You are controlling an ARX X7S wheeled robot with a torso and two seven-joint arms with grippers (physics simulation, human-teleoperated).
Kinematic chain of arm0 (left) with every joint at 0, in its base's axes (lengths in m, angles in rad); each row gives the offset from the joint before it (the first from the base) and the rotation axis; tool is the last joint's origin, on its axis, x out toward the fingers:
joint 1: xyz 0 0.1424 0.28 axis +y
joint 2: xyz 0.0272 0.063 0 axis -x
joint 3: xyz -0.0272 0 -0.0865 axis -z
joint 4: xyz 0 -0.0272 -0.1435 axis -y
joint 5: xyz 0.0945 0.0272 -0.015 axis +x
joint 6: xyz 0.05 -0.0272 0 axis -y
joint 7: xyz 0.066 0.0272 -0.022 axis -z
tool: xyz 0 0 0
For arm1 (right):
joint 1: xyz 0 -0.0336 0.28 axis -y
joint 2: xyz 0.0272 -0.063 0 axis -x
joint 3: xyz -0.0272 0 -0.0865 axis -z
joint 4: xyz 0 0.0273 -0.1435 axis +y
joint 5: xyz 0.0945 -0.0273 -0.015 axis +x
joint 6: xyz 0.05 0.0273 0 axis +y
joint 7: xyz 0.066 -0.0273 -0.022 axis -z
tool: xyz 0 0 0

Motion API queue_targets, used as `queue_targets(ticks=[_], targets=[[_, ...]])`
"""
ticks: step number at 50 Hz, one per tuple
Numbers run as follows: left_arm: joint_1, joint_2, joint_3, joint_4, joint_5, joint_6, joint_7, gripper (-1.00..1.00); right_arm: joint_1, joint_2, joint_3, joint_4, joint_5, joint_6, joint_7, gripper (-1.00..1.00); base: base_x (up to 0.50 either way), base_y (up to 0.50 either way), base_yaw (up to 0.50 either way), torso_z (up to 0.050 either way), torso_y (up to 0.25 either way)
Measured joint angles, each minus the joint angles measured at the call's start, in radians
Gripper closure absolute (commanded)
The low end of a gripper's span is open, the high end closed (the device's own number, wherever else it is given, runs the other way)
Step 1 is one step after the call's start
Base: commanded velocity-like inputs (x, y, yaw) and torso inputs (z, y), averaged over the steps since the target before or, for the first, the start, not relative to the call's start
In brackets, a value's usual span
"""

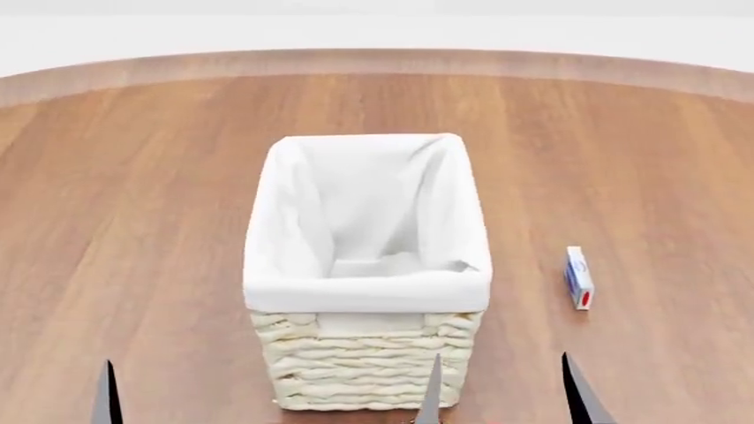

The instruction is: Pick up the alphabet soup and put it in the basket.

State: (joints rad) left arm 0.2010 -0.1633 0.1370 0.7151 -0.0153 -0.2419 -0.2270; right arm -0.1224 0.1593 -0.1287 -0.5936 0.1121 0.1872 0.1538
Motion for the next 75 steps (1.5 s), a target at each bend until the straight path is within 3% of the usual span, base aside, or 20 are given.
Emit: queue_targets(ticks=[13, 42, 60, 75], targets=[[-0.004, -0.010, 0.007, -0.003, -0.007, -0.003, -0.012, -1.00, 0.007, 0.012, -0.009, -0.003, 0.008, 0.011, 0.011, -1.00, 0.00, 0.50, 0.00, 0.000, 0.000], [-0.012, -0.029, 0.018, -0.025, -0.017, 0.002, -0.038, -1.00, -0.001, 0.054, -0.004, -0.030, 0.036, 0.007, 0.024, -1.00, 0.00, 0.07, 0.00, 0.000, 0.000], [-0.033, -0.032, 0.029, -0.084, -0.019, 0.014, -0.055, -1.00, -0.125, 0.197, 0.256, -0.127, 0.191, 0.039, -0.009, -1.00, 0.00, 0.00, 0.00, 0.000, 0.000], [-0.056, -0.034, 0.047, -0.131, -0.022, 0.019, -0.063, -1.00, -0.356, 0.248, 0.507, -0.060, 0.322, -0.087, -0.141, -1.00, 0.00, 0.00, 0.00, 0.000, 0.000]])
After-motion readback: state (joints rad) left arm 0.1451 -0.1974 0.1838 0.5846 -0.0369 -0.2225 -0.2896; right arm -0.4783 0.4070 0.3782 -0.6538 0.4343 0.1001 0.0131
